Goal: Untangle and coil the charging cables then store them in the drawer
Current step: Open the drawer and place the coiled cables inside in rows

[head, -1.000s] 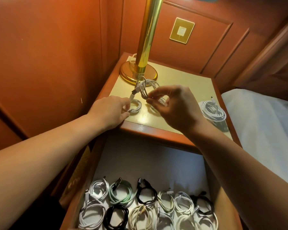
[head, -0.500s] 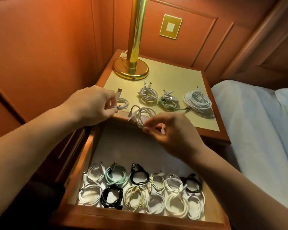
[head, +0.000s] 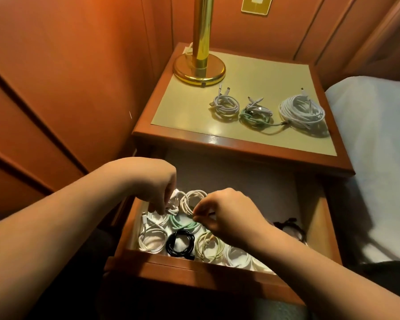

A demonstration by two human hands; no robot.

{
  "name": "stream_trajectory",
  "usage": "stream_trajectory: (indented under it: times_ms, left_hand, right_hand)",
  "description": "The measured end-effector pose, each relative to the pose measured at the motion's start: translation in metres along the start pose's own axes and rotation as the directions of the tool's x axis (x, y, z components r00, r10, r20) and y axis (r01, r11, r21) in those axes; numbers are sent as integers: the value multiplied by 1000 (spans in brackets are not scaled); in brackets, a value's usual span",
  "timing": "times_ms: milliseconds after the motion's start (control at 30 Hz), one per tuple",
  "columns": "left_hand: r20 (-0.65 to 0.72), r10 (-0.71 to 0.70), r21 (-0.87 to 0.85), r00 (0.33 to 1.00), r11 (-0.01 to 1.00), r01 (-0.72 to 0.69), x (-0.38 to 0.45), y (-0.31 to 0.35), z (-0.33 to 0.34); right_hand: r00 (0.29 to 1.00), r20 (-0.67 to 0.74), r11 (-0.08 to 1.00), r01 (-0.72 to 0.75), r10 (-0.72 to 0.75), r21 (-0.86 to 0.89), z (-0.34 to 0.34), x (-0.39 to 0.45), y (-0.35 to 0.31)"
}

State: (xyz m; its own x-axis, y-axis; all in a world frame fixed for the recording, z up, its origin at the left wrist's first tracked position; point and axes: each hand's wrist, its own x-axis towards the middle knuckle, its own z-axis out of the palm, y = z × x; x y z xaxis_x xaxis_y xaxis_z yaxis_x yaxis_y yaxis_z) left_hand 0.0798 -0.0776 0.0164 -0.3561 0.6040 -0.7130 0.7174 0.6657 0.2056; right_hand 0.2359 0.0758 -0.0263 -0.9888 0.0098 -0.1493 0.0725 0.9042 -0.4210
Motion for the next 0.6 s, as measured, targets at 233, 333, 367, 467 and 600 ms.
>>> stream_trajectory:
  times_ms: [233,333,367,467,600]
  left_hand:
    - [350,-72,265,934,964,-24,30,16,17]
    - [401,-133,336,906,942,-10,34,24,27]
    - [412,-146,347,899,938,-6,34,27,29]
    - [393,-150,414,907,910,-29,33,37,30]
    - [316,-115,430,942,902,-34,32,37,24]
  right_hand:
    - [970,240,999,34,-40,28,33,2,-1]
    - [939,344,1000,28,-30,12,51,2,-1]
    - [933,359,1000,27,-24,-2,55,3,-1]
    - [926,375,999,48,-43,-4,63,4,1]
    - [928,366,997,71,-71,13,66,6,3]
